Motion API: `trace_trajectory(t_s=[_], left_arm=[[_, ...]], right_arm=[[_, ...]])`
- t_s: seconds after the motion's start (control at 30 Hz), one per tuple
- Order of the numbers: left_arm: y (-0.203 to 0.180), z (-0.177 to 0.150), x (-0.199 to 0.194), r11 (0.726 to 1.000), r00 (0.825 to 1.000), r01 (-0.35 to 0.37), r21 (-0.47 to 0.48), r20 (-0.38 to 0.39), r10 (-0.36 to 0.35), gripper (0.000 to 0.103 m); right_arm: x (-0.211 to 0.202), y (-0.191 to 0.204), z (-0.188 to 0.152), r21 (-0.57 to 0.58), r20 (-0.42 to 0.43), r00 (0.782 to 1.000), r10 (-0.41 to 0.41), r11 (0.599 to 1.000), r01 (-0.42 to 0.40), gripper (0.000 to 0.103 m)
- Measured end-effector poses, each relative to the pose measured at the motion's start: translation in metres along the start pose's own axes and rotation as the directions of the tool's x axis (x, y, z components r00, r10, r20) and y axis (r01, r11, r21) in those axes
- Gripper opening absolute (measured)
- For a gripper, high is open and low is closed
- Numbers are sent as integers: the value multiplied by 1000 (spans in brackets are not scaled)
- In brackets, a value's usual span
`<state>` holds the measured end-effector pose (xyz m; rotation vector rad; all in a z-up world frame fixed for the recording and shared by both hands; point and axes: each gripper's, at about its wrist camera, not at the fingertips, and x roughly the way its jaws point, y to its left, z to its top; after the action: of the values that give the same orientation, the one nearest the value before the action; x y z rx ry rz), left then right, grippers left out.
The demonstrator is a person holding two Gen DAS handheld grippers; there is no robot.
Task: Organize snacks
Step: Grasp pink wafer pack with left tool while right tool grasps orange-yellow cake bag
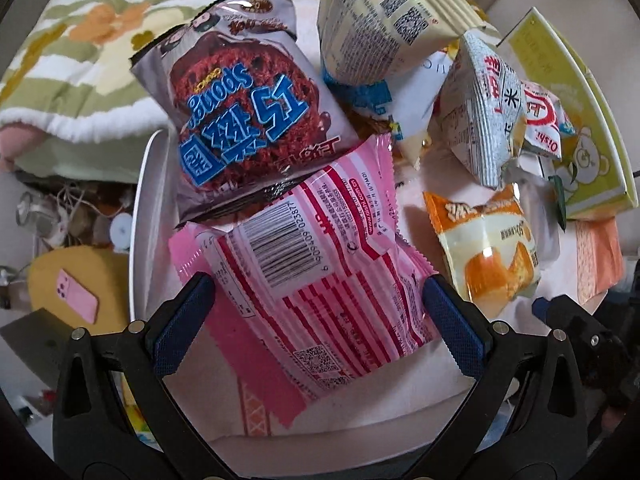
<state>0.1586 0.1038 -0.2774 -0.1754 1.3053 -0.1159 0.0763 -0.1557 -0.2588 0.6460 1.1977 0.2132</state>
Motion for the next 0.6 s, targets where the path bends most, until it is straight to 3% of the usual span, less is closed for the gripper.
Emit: trace_trajectory(t_s=[0.2, 0.43, 0.5, 0.6], left_arm=[[-4, 6, 5, 999, 1000, -17, 41, 12, 16, 103], [-17, 4, 11, 996, 999, -38, 84, 1, 38, 103], [-16, 0, 21, 998, 999, -3, 60, -43, 5, 103], [-14, -2, 22, 999, 999, 19, 35, -31, -18, 103]], right_arm=[[12, -16, 7, 97, 0, 997, 71, 993, -71, 102], [26, -7, 13, 117, 16, 993, 119, 986, -120, 102], [28, -3, 16, 102, 28, 994, 107, 989, -109, 103], [32, 4, 16, 77, 28, 996, 88, 993, -90, 102]])
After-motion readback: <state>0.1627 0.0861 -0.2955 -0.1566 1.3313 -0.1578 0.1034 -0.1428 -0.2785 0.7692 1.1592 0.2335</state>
